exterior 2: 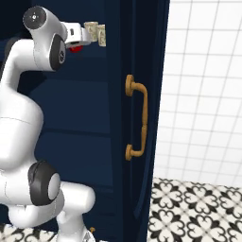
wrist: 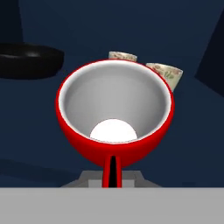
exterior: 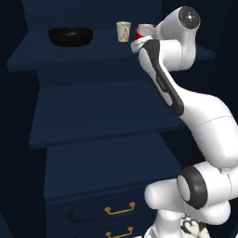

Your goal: Gather all objects into one cabinet and sort the glasses and bowls to opposite sides.

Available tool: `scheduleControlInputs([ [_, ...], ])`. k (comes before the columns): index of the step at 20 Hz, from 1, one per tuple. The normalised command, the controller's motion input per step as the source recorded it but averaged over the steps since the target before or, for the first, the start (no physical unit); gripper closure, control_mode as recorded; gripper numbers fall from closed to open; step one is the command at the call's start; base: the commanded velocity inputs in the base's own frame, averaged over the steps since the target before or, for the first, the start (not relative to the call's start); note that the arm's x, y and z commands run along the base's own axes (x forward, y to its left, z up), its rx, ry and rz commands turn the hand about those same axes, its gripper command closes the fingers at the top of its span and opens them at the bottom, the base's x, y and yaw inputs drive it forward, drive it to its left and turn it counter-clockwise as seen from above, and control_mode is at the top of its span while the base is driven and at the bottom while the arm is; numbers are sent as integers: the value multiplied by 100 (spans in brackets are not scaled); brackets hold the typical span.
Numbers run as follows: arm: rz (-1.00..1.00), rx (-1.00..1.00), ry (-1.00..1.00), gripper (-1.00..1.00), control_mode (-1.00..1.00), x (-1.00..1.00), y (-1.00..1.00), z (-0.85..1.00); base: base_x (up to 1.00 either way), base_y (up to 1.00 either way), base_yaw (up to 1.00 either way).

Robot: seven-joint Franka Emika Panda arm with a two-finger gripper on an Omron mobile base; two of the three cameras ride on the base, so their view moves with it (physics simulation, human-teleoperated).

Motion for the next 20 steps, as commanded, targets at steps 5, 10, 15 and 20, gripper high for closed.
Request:
scheduleControlInputs([
  [5, -1, -2, 0, 100, -100, 58, 0, -2, 0, 0, 0],
  [10, -1, -8, 0, 100, -100, 31, 0, -9, 0, 0, 0],
  [15, 0, -6, 0, 100, -100, 15, 0, -11, 0, 0, 0],
  [20, 0, -1, 0, 100, -100, 16, 0, -10, 0, 0, 0],
])
